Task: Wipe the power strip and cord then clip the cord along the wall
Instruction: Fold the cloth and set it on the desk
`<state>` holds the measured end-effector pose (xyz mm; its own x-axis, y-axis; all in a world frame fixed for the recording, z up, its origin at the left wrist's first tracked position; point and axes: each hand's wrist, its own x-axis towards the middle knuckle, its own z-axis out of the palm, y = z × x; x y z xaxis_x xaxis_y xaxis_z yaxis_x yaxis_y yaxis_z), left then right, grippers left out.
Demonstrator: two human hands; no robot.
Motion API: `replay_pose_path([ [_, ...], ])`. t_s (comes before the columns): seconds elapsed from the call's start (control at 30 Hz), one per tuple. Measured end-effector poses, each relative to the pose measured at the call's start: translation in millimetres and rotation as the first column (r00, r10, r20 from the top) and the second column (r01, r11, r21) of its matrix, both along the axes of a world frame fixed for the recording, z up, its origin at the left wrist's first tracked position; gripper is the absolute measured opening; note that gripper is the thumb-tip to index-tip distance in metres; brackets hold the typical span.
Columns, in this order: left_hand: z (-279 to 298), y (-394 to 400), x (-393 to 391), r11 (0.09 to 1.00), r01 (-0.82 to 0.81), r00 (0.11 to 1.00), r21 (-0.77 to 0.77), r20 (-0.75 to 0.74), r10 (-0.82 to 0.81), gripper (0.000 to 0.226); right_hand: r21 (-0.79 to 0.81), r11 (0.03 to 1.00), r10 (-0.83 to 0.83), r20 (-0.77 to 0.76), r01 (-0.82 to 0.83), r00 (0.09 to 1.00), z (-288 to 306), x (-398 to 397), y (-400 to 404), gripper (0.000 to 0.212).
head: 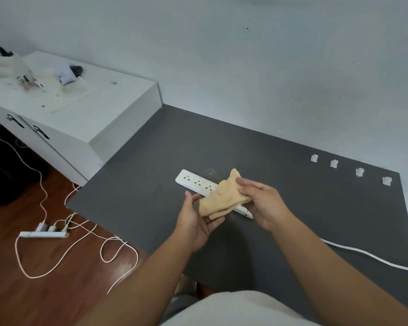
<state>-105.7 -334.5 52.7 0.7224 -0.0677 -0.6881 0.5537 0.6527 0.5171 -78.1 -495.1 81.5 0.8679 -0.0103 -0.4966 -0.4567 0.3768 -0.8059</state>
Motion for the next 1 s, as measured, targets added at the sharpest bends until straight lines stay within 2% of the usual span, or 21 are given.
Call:
replay_pose_path([
  [0.1, 5.1, 2.6, 3.0, 0.998, 0.057, 0.998, -0.02, 0.034, -0.056, 0.047, 0.109, 0.994, -0.014, -0.035, 0.018, 0.999, 2.2, 4.3, -1.0, 0.034],
  [0.2, 6.1, 3.5, 3.8, 0.998, 0.068, 0.994, 0.007, 0.087, -0.068, 0.042, 0.14, 0.987, -0.06, -0.097, 0.073, 0.993, 0.4, 5.9, -0.8, 0.038],
  [0.27, 7.7, 7.6, 2.4, 0.993, 0.106, 0.982, 0.059, 0.15, -0.114, 0.049, 0.112, 0.991, -0.058, -0.148, 0.075, 0.987, -1.9, 4.4, -0.9, 0.024],
  [0.33, 11.8, 14.5, -0.4, 0.975, 0.183, 0.95, 0.127, 0.231, -0.208, 0.057, 0.043, 0.999, 0.023, -0.16, -0.016, 0.987, -4.9, 1.2, 0.0, 0.009],
  [0.4, 12.6, 23.1, -3.2, 0.955, 0.235, 0.92, 0.183, 0.275, -0.279, 0.066, -0.01, 0.996, 0.089, -0.144, -0.092, 0.986, -10.9, -1.0, 2.7, 0.017],
  [0.5, 11.4, 35.3, -6.8, 0.95, 0.236, 0.907, 0.204, 0.305, -0.29, 0.073, 0.075, 0.993, 0.097, -0.104, -0.09, 0.99, -14.1, -2.6, 10.1, 0.037],
  [0.63, 13.3, 44.3, -10.7, 0.979, 0.116, 0.927, 0.167, 0.336, -0.167, 0.052, 0.16, 0.978, 0.142, -0.026, -0.136, 0.99, -17.4, -0.5, 20.7, 0.055],
  [0.7, 10.4, 49.8, -11.7, 0.979, 0.039, 0.927, 0.202, 0.358, -0.11, 0.044, 0.171, 0.971, 0.174, -0.014, -0.169, 0.985, -19.9, 0.1, 28.3, 0.056],
  [0.8, 4.9, 65.6, -10.9, 0.966, 0.011, 0.909, 0.259, 0.399, -0.118, 0.047, 0.165, 0.967, 0.199, -0.028, -0.191, 0.98, -23.3, 1.7, 42.0, 0.053],
  [0.93, 3.4, 98.5, 0.7, 0.943, 0.108, 0.886, 0.315, 0.399, -0.235, 0.057, 0.127, 0.975, 0.199, -0.143, -0.182, 0.969, -30.4, 12.9, 64.6, 0.041],
  [1.0, 3.1, 115.3, 10.7, 0.917, 0.178, 0.876, 0.356, 0.368, -0.313, 0.061, 0.096, 0.97, 0.237, -0.161, -0.224, 0.958, -33.5, 22.1, 78.9, 0.048],
])
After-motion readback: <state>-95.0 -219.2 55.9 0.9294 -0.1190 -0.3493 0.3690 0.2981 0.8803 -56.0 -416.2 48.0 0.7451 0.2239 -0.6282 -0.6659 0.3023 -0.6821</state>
